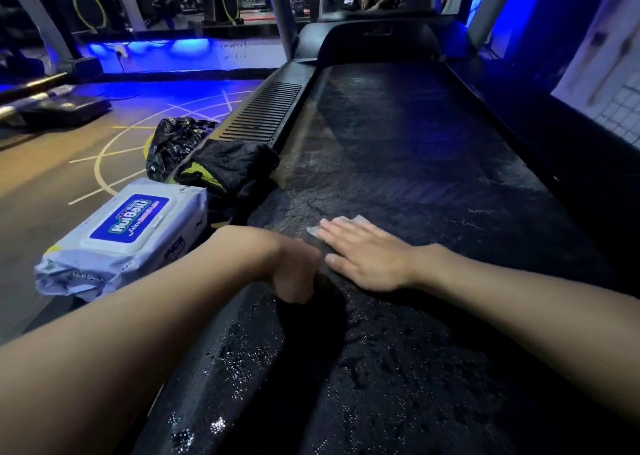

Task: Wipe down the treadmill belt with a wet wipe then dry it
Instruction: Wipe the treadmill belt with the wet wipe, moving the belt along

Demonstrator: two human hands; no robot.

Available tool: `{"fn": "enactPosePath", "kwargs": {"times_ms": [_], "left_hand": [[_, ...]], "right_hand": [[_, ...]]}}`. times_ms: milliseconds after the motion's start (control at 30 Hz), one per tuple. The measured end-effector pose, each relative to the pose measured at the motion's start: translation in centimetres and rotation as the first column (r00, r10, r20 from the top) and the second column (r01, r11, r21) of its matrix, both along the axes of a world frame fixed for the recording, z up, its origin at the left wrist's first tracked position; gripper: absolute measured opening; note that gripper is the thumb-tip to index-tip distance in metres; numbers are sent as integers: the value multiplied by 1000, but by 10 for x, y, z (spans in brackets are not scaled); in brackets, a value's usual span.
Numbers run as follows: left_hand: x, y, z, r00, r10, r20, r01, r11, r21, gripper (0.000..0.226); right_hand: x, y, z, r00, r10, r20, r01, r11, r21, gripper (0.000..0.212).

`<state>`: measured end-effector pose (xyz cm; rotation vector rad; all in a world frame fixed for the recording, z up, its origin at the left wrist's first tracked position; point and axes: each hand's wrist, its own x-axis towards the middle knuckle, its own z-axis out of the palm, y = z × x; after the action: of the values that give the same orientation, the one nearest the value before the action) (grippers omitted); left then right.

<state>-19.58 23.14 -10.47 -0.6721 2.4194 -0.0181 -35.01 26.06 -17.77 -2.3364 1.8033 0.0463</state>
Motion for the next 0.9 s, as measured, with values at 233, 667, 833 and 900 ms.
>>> {"fn": "enactPosePath", "kwargs": {"times_ms": [233,667,833,900], "left_hand": [[1,-1,-2,997,45,55,-45,999,0,34],[-14,7,-3,1000,17,10,-17,1000,23,31],[-21,11,3,997,38,-65,-37,999,18,30],[-27,16,4,994,34,-100,-32,999,19,35]], "right_hand": [[-15,22,1,999,52,7,-52,998,42,63],[-26,51,-3,999,33,-37,-31,999,43,68],[-46,50,3,999,-31,-11,31,998,48,65],[-44,53,2,997,-65,-45,66,997,26,67]]}}
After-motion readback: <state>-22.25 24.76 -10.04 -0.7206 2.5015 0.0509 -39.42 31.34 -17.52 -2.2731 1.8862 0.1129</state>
